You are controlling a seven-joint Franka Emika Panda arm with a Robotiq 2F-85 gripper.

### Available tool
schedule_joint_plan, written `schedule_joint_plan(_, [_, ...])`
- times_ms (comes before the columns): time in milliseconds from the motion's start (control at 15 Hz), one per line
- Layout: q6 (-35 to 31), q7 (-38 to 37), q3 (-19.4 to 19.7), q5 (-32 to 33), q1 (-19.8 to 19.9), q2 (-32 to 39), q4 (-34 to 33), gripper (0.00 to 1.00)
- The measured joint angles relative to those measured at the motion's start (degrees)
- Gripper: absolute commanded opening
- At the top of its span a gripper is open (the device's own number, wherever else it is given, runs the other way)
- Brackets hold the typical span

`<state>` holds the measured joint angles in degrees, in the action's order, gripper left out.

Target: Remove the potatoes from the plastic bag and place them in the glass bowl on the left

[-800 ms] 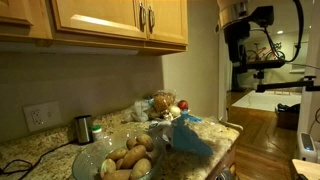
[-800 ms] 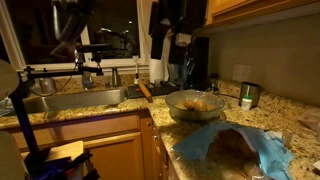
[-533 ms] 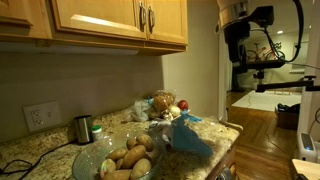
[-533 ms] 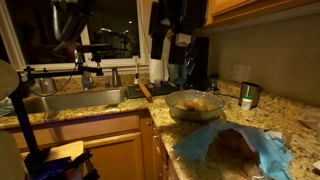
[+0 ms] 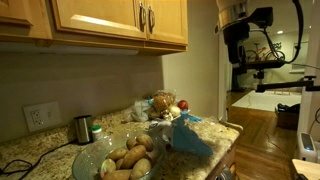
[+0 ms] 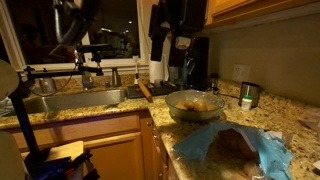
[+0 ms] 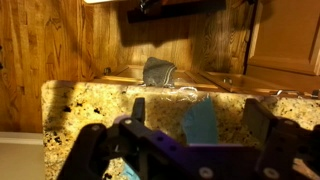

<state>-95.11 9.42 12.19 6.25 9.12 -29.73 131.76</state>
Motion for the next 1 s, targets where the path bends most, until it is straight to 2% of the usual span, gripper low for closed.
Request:
schedule_joint_plan(400, [-6.9,0.5,-0.6,0.0,-0.1,3.2,2.2,1.00])
schedule_joint_plan(1000, [-19.8,4.1,-0.3,0.0,-0.1,14.7,2.2,1.00])
